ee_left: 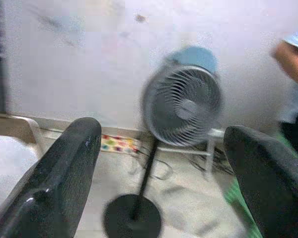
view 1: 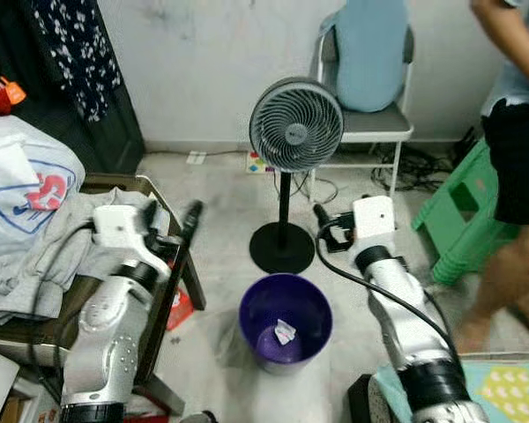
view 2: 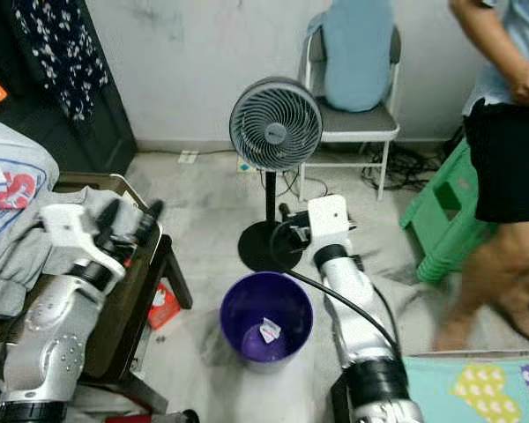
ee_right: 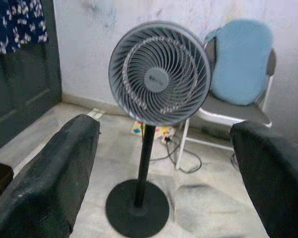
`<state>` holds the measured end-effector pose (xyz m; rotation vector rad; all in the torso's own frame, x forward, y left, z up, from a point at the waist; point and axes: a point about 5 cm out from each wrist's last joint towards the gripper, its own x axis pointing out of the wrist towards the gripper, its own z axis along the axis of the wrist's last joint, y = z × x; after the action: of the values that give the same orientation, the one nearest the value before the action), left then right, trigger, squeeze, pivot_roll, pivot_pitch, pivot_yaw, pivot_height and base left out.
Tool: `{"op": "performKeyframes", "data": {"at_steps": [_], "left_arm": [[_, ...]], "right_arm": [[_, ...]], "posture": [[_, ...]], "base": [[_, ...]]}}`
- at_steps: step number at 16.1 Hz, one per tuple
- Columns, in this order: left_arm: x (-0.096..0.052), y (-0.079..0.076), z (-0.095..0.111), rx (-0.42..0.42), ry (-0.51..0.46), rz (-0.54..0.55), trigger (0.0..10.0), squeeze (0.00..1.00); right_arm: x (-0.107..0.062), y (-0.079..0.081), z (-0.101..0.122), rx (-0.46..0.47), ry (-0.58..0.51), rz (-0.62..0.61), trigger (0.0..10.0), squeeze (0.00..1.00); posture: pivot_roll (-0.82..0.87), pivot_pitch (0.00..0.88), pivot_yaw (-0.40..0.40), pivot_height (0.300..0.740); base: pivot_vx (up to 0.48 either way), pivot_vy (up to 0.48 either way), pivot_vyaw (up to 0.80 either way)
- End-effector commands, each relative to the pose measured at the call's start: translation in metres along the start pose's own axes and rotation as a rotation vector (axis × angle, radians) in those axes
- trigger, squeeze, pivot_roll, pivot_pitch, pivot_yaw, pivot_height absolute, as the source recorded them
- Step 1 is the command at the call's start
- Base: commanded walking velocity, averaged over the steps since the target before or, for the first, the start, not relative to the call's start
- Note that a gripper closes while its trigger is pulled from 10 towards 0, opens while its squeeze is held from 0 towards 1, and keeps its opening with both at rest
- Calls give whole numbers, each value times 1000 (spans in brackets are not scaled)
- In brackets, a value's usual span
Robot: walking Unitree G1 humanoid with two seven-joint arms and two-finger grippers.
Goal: Clean up the room
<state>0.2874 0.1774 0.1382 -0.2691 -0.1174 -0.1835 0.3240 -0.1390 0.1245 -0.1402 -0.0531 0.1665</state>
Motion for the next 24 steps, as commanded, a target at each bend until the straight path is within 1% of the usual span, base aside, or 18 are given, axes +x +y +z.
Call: {"op": "performKeyframes", "data": {"at_steps": [1,6,8,11,12,14,17,19,21,24], "left_arm": [[2,4,-1,18,-11,39,10000,0],[1,6,-5,30,-34,63,10000,0],[-5,5,-8,32,-32,66,10000,0],[-13,9,-7,35,-39,90,10000,0],[-13,8,-7,35,-41,91,10000,0],[-14,5,-6,31,-40,82,10000,0],[-13,-3,-4,33,-27,29,10000,0],[-12,-7,-4,24,-17,6,10000,0],[-10,-9,-6,16,-2,-6,10000,0],[-8,-11,-4,20,-4,-6,10000,0]], "right_arm": [[-2,-1,4,12,-11,3,10000,0],[-5,-2,11,-8,-17,26,10000,0],[-6,-3,14,-16,-23,40,10000,0],[-10,3,14,-24,-18,67,10000,0],[-10,4,13,-36,-11,75,10000,0],[-11,6,13,-18,-5,75,10000,0],[-16,4,11,-12,3,50,10000,0],[-17,3,15,-10,-11,40,10000,0],[-19,4,18,-12,-18,40,10000,0],[-20,8,19,-22,-20,62,10000,0]], "posture": [[-26,0,20,740],[-27,0,9,740],[-21,0,-5,740],[-11,0,-14,740],[-10,0,-14,740],[-11,0,-5,740],[-10,0,21,740],[-16,0,37,740],[-19,3,38,740],[-26,0,20,740]], "base": [[0,0,0],[0,0,0],[0,0,0],[0,0,140],[0,0,800],[0,0,800],[0,0,800],[0,0,800],[0,0,800],[0,0,742]]}}
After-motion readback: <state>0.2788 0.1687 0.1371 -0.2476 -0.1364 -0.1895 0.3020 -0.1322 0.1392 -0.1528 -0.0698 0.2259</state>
